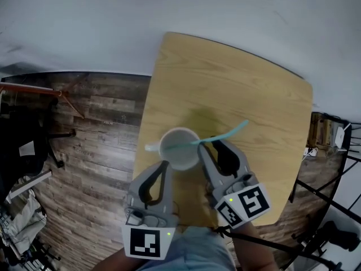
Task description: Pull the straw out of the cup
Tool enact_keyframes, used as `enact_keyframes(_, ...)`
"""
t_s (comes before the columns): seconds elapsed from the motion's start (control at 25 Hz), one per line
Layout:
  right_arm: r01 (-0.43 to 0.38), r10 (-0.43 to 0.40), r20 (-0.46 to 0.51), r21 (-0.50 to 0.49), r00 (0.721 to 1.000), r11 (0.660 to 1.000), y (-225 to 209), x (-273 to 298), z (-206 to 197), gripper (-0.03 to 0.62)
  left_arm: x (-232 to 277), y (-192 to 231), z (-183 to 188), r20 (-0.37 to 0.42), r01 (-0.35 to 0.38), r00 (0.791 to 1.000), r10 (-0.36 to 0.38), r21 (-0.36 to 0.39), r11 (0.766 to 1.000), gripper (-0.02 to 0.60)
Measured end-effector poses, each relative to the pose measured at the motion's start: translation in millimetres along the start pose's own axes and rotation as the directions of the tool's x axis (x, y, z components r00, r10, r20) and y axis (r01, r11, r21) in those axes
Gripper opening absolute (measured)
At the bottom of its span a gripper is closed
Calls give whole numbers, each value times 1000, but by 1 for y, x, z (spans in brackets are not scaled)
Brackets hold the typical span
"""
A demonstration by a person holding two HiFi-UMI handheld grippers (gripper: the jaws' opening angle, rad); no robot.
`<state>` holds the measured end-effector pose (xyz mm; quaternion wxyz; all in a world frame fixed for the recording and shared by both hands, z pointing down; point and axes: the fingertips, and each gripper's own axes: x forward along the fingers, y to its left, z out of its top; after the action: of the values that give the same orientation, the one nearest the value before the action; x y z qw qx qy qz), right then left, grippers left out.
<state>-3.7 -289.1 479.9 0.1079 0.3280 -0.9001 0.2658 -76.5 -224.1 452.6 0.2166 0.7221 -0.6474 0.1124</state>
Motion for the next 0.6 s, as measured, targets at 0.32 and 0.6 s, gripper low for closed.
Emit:
enact_keyframes(0.32,-17,17,13,6,1000,1000,2,10,1,127,5,9,-4,-14,-12,1000,12,-12,1000,18)
enact_keyframes(0.6,-14,14,13,15,1000,1000,2,16,3,150,6,14,-7,-27,-14,1000,14,-17,1000,18)
